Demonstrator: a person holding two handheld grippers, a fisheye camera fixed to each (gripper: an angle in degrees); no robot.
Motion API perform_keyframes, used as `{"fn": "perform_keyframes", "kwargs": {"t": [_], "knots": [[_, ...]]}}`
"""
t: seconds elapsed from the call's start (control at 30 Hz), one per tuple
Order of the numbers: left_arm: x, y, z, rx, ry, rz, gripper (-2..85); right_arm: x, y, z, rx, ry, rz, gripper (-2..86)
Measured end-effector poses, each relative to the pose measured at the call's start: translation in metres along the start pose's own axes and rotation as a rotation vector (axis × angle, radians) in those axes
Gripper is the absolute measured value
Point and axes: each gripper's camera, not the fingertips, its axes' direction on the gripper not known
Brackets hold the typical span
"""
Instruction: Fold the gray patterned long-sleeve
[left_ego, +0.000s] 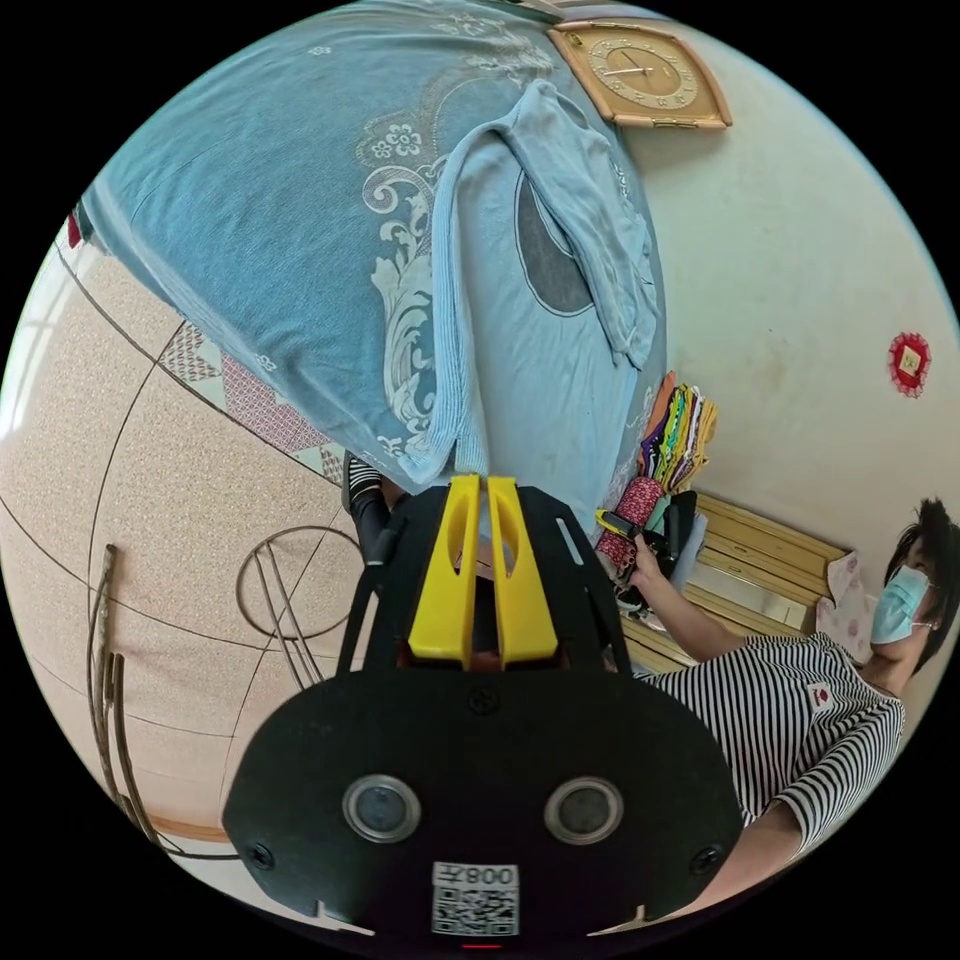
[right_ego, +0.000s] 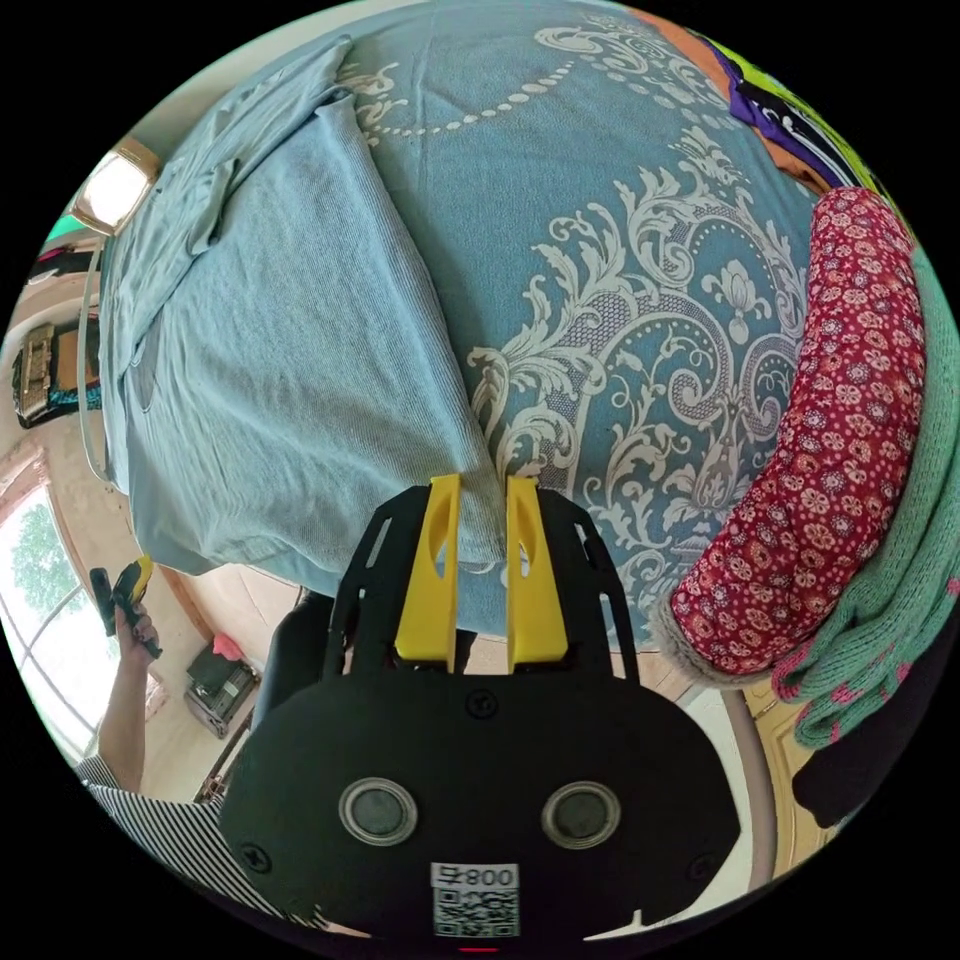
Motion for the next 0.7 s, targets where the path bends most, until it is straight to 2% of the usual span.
{"fn": "perform_keyframes", "kwargs": {"t": [0.1,0.17,0.3,0.57,0.7], "knots": [[0.01,0.009,-0.01,0.009,0.006,-0.016,1.3,-0.003,0.001,-0.005,-0.018,0.024,-0.003,6.4],[0.014,0.014,-0.017,0.017,0.018,-0.031,1.3,-0.003,0.001,-0.006,-0.058,-0.055,-0.021,3.9],[0.029,0.024,-0.033,0.037,0.03,-0.05,1.3,0.001,0.001,-0.012,-0.083,-0.056,-0.015,2.6],[0.054,0.038,-0.069,0.067,0.073,-0.073,1.2,0.035,0.012,-0.066,-0.069,-0.286,0.035,1.8],[0.073,0.042,-0.089,0.078,0.095,-0.069,1.2,0.039,0.017,-0.091,-0.068,-0.33,0.021,1.7]]}}
